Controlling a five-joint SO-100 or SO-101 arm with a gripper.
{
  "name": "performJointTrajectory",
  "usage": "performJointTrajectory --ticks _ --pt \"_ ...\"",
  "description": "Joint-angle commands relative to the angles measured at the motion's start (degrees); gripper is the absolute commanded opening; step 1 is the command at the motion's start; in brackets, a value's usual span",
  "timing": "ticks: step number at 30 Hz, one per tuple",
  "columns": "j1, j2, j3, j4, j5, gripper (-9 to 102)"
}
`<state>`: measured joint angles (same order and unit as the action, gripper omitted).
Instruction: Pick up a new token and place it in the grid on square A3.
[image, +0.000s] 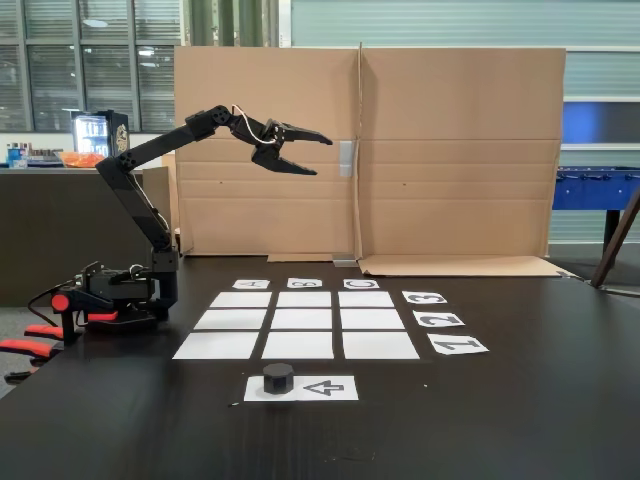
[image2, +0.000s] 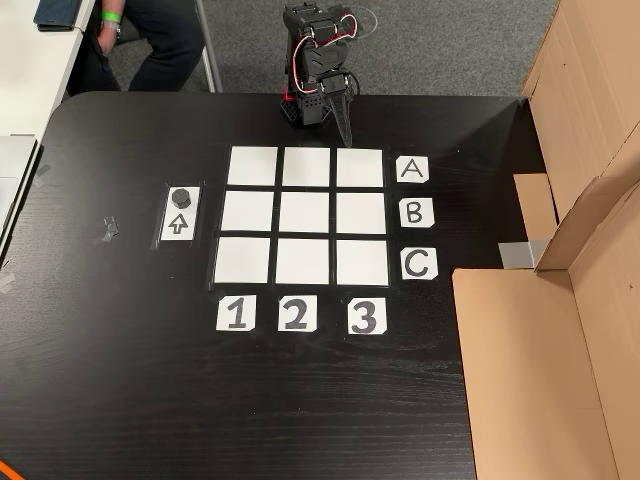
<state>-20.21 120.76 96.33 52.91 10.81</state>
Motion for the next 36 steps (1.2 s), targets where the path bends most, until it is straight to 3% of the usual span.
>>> performJointTrajectory --ticks 1,6,24,36 --pt "0.44 1.58 0.62 -1.14 0.35 21" --pt "0.44 1.58 0.62 -1.14 0.35 16" --pt "4.13 -1.93 -2.37 0.26 1.58 18" --pt "21.27 -14.24 -15.12 10.63 -0.09 18"
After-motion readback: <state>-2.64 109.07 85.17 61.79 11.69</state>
